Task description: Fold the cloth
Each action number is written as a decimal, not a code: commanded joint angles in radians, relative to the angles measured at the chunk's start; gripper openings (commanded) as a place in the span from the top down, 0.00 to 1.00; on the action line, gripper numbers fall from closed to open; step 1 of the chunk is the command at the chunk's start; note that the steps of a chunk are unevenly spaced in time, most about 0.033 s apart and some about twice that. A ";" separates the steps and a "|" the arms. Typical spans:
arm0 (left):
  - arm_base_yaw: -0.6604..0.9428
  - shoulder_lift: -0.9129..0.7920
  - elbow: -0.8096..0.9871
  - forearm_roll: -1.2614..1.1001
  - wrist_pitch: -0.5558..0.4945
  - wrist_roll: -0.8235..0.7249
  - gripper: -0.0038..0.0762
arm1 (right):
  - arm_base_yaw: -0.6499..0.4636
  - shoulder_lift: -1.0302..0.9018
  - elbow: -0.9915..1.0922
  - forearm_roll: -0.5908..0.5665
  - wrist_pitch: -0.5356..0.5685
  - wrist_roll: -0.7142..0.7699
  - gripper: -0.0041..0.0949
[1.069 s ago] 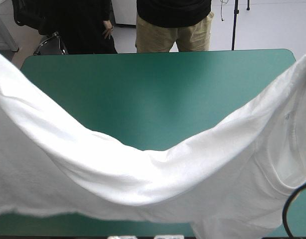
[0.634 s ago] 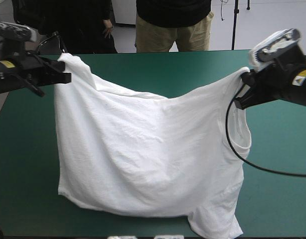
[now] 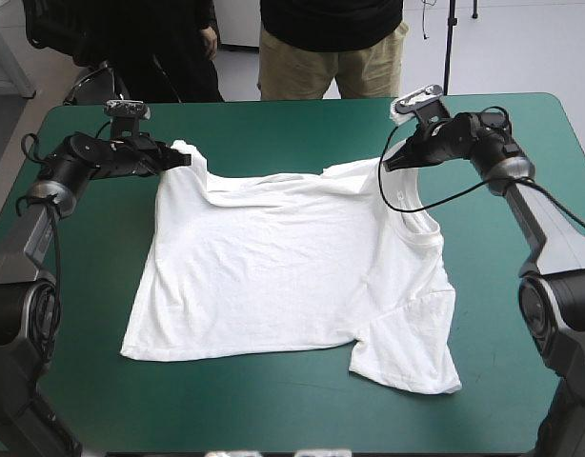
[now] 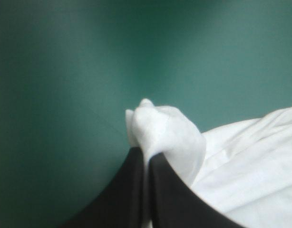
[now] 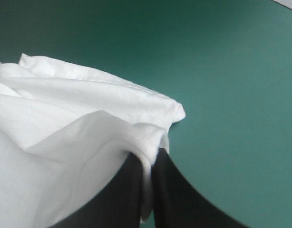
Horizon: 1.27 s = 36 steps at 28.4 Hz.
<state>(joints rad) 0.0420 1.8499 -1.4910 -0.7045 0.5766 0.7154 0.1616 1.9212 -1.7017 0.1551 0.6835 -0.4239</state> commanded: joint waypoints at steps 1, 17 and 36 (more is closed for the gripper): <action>-0.004 -0.003 -0.031 -0.048 -0.074 0.024 0.87 | -0.004 -0.005 -0.081 0.001 -0.062 0.000 0.77; -0.004 -0.030 -0.081 -0.021 -0.202 0.046 0.32 | -0.109 -0.059 -0.235 -0.055 0.135 0.050 0.56; -0.001 -0.612 0.012 0.376 0.336 -0.335 0.38 | -0.131 -0.390 0.058 0.127 0.545 0.059 0.56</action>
<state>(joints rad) 0.0420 1.3258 -1.5019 -0.3242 0.8859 0.4235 0.0008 1.6007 -1.7193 0.2661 1.2321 -0.3594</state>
